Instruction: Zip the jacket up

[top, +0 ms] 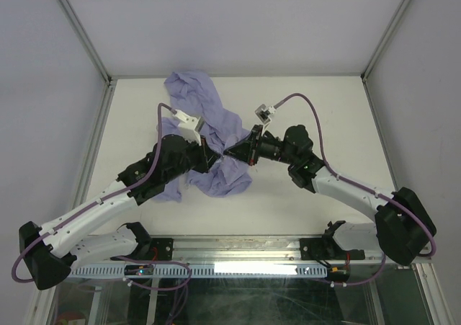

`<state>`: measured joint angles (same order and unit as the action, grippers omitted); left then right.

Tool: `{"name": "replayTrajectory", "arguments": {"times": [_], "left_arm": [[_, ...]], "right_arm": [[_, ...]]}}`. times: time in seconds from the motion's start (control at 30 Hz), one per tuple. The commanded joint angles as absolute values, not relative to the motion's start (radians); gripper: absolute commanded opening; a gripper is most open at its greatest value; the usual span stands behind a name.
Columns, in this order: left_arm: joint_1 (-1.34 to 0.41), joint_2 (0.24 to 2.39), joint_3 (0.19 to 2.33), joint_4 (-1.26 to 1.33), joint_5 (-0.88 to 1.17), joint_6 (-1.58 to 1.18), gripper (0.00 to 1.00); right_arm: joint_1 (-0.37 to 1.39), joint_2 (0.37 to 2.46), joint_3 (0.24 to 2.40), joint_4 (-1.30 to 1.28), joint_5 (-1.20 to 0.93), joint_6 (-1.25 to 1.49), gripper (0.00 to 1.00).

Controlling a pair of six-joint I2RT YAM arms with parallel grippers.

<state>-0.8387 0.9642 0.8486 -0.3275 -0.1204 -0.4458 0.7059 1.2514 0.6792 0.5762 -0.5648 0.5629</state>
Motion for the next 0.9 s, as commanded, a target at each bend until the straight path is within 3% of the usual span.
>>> {"name": "replayTrajectory", "arguments": {"times": [0.0, 0.2, 0.8, 0.87], "left_arm": [[-0.854, 0.969, 0.884, -0.352, -0.093, -0.41, 0.0], [-0.854, 0.92, 0.892, -0.347, -0.157, -0.471, 0.0], [-0.855, 0.87, 0.815, -0.307, -0.071, -0.624, 0.0], [-0.855, 0.836, 0.798, -0.309, -0.125, -0.696, 0.08]], "right_arm": [[0.709, 1.269, 0.782, 0.613, -0.597, 0.527, 0.0], [0.709, 1.323, 0.866, 0.398, -0.619, 0.508, 0.0], [0.712, 1.377, 0.852, 0.528, -0.691, 0.571, 0.0], [0.712, 1.361, 0.829, 0.543, -0.673, 0.568, 0.0]]}}
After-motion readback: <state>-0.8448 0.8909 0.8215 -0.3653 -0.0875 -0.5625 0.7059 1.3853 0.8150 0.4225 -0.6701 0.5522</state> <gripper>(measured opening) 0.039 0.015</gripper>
